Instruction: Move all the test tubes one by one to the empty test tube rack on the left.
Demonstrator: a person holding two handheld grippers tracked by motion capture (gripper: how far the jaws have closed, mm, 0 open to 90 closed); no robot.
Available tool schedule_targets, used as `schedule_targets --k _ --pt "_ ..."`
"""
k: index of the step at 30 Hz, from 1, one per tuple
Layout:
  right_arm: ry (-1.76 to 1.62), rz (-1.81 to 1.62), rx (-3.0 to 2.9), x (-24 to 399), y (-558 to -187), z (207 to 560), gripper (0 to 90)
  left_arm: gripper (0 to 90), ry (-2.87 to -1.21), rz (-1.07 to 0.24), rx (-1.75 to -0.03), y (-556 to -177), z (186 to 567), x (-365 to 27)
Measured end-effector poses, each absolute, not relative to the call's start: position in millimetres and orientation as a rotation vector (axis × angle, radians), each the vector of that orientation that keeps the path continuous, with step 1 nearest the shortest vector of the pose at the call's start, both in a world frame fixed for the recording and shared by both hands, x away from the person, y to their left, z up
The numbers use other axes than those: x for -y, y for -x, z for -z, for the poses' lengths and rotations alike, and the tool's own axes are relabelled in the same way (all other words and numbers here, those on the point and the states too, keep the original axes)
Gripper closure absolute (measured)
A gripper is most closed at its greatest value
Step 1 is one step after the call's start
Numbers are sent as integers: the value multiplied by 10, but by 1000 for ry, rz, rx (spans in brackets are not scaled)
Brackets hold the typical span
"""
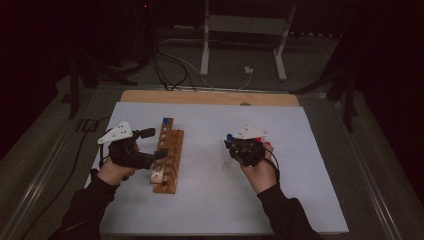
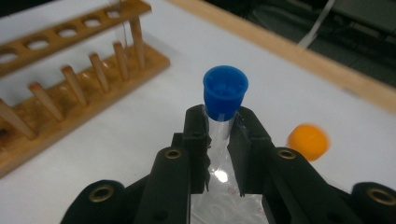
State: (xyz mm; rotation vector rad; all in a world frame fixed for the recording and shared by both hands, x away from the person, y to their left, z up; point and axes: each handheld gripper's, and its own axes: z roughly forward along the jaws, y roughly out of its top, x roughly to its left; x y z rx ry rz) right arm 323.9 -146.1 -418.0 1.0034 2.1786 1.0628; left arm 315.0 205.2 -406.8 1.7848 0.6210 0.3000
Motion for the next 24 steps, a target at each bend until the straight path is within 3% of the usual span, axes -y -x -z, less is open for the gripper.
schedule_targets --k 9,17,24 --pt "-892 -1191 -2212 1412 -2970 3886 773 100 -1797 -259 -550 -3093 3974 -1862" --pt "-836 -1219 -2353 1261 -2840 4046 773 127 -1813 -187 -458 -2988 3913 -1563" --pt "-836 -1223 -2416 1201 -2799 4171 773 218 -1854 -142 -415 -2960 3962 -1317"
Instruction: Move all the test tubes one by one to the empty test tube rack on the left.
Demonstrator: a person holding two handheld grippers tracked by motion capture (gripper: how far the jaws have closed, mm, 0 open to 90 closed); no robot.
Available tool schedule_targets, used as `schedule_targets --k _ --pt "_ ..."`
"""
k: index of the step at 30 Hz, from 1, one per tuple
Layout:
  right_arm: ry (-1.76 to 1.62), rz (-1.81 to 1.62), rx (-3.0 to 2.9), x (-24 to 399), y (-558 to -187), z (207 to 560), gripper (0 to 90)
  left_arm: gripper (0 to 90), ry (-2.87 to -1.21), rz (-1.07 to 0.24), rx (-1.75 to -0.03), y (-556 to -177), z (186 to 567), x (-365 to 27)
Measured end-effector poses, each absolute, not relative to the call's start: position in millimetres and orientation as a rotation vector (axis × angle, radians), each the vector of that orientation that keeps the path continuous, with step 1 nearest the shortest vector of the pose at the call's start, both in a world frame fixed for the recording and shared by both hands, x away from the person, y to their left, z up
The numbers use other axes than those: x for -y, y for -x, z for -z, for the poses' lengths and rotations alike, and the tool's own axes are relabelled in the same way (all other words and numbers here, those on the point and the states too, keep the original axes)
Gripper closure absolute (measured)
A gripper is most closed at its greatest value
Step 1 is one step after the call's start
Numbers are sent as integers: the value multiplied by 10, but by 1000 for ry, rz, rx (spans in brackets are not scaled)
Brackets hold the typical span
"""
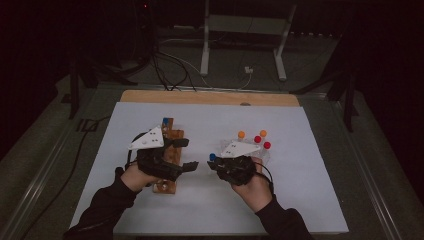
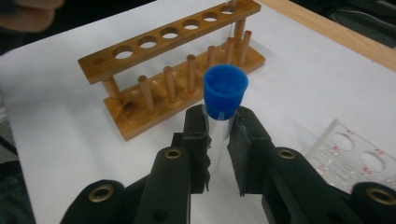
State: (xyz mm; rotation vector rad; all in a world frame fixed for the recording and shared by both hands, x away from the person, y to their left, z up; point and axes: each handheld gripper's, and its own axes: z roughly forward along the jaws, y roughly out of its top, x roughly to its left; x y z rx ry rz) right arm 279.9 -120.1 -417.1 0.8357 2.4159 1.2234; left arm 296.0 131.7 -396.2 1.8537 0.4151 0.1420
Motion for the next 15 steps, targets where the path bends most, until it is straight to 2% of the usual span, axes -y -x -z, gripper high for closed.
schedule_targets --k 11,15 --pt "-818 -1238 -2438 1165 -2768 4177 773 428 -1888 -96 -420 -3053 4080 -1051" --pt "-816 -1243 -2437 1165 -2770 4173 773 535 -1905 -89 -413 -3082 4116 -989"
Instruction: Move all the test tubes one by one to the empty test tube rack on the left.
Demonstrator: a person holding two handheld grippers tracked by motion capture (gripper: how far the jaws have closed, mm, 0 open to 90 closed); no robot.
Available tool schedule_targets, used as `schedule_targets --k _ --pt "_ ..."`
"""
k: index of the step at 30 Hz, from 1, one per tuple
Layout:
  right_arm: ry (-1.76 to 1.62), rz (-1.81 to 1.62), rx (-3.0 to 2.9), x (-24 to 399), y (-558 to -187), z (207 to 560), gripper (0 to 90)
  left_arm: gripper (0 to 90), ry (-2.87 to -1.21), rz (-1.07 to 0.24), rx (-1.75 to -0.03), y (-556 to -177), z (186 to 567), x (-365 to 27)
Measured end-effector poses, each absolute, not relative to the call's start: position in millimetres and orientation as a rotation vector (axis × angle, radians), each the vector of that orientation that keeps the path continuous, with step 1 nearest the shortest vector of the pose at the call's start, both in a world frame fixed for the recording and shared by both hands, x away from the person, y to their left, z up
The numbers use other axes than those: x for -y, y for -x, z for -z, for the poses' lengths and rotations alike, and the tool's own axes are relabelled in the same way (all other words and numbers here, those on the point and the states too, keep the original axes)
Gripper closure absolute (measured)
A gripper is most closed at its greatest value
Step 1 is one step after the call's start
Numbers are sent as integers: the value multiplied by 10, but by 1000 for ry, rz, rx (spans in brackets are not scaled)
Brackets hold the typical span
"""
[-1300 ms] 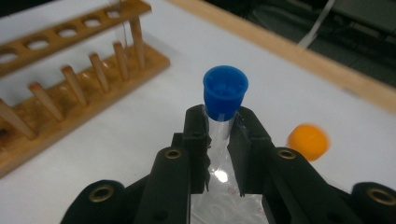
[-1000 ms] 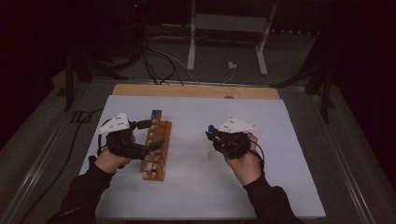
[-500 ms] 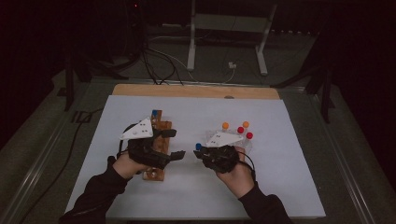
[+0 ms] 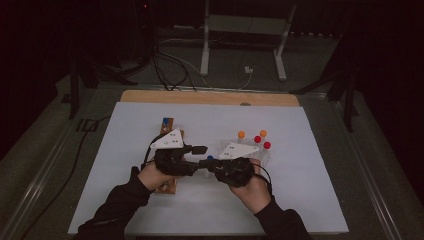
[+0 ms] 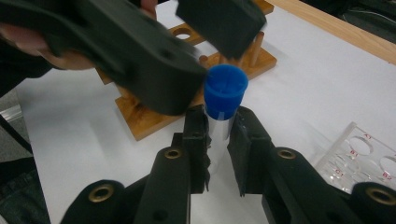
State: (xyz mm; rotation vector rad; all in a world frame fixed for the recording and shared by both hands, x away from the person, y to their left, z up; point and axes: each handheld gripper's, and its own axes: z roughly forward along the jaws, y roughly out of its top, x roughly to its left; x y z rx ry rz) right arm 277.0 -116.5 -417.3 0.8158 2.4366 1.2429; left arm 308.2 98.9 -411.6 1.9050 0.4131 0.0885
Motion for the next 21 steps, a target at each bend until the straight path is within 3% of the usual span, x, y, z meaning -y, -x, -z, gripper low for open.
schedule_targets --k 9,17,21 --pt "-823 -1240 -2428 1176 -2780 4170 773 743 -1931 -112 -382 -3091 4144 -948" --pt "-827 -1259 -2418 1190 -2785 4151 758 768 -1929 -169 -374 -3074 4095 -949" --pt "-842 -1289 -2371 1227 -2772 4103 563 768 -1906 -200 -399 -3111 4013 -1036"
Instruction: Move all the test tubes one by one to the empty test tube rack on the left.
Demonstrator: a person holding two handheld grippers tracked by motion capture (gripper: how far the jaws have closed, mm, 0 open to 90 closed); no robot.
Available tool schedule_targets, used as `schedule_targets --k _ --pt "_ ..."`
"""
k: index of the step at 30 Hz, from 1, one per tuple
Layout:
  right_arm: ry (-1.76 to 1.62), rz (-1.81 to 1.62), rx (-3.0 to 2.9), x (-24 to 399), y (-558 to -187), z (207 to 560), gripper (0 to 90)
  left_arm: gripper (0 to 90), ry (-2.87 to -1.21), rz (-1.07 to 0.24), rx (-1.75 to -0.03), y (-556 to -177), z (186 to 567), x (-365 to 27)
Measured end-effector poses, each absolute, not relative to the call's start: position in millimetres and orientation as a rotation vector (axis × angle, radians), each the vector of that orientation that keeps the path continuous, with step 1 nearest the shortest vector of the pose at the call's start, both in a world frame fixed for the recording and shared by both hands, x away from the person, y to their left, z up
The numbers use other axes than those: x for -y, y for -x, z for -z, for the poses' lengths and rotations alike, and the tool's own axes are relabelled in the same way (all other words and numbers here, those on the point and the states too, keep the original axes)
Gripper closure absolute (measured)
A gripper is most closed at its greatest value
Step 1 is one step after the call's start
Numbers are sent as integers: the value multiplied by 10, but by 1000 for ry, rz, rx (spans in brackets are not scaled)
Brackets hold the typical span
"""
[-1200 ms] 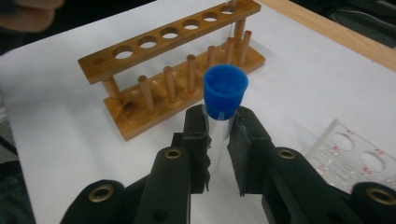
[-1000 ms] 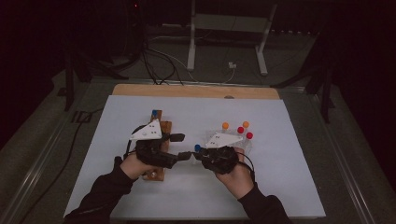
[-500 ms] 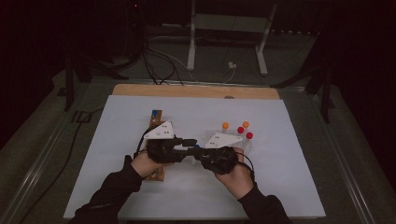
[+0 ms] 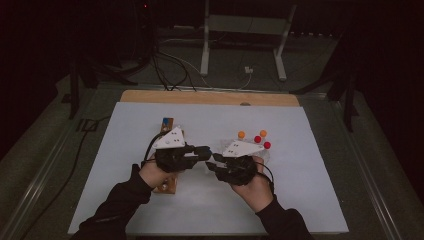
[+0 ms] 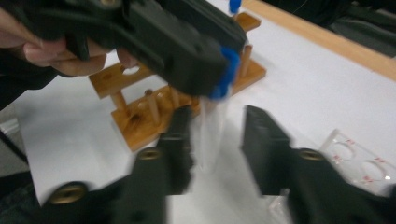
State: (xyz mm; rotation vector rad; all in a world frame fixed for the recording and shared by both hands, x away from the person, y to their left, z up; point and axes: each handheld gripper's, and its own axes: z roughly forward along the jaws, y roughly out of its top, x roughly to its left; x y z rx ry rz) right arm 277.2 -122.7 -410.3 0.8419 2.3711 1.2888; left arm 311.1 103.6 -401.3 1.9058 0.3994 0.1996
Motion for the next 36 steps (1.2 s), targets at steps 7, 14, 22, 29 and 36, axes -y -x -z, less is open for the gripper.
schedule_targets --k 7,14,22,29,36 --pt "-895 -1340 -2272 1294 -2770 4045 349 769 -1857 -279 -468 -3238 3814 -1333" --pt "-899 -1374 -2231 1279 -2748 4032 175 769 -1808 -355 -531 -3359 3665 -1637" --pt "-875 -1400 -2228 1298 -2729 4022 34 769 -1789 -414 -600 -3484 3652 -1847" --pt "-886 -1395 -2224 1304 -2736 4029 16 769 -1767 -479 -665 -3627 3687 -2005" --pt "-881 -1396 -2224 1308 -2732 4032 15 769 -1772 -505 -722 -3735 3791 -2092"
